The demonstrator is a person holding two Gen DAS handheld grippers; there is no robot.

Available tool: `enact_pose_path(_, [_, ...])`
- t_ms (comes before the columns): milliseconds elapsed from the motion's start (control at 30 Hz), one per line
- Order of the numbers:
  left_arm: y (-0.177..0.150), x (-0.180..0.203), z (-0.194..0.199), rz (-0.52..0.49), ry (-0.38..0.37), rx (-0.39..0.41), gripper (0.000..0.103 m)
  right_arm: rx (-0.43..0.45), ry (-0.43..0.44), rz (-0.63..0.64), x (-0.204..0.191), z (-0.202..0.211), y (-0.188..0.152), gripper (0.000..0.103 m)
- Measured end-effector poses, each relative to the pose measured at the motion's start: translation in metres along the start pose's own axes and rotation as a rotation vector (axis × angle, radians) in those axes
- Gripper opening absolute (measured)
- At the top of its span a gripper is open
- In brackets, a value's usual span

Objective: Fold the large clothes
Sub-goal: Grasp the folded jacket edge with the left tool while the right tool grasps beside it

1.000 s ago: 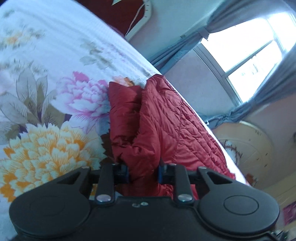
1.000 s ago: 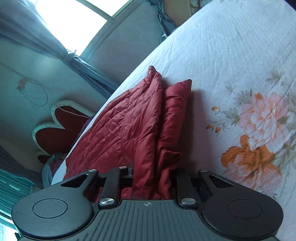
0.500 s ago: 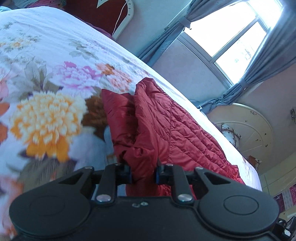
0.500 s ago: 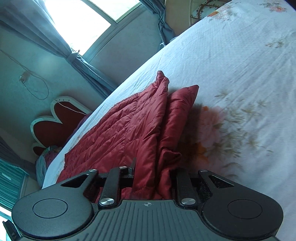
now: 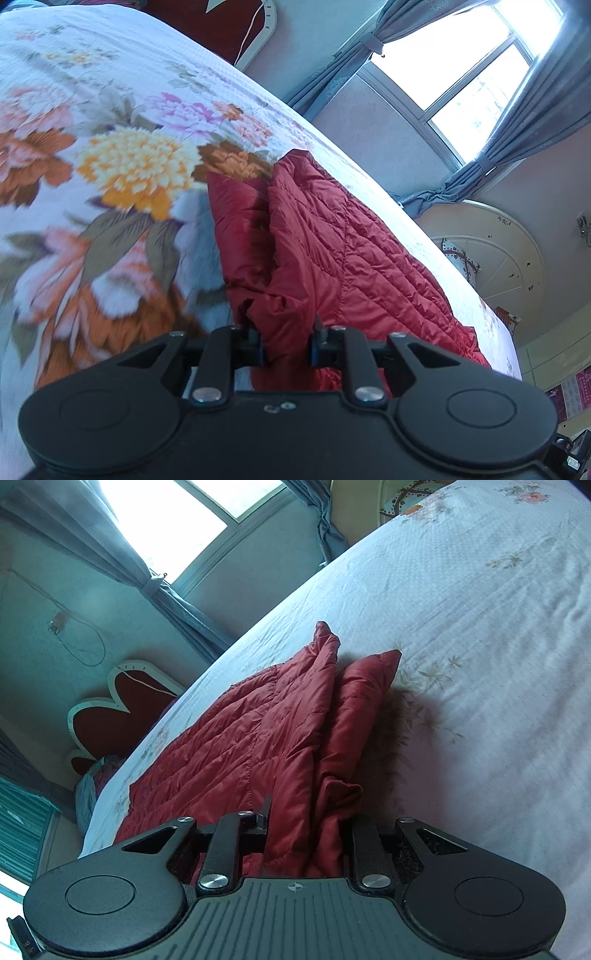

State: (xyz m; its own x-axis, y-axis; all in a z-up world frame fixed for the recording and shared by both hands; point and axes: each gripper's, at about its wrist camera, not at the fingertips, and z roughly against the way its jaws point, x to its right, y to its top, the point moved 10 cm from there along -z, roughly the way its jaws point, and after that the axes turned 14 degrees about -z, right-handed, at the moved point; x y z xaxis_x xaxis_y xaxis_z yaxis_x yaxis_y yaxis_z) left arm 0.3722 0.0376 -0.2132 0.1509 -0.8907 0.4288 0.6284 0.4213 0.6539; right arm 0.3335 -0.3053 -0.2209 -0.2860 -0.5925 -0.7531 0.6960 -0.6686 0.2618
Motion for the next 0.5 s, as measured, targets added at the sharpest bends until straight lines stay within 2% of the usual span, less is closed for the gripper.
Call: enact_pose_path(500, [-0.042,-0.002,0.031,0.037,0.016,-0.017,0.019,-0.036,-0.009,-0.01,0.026,0.03,-0.021,0.02])
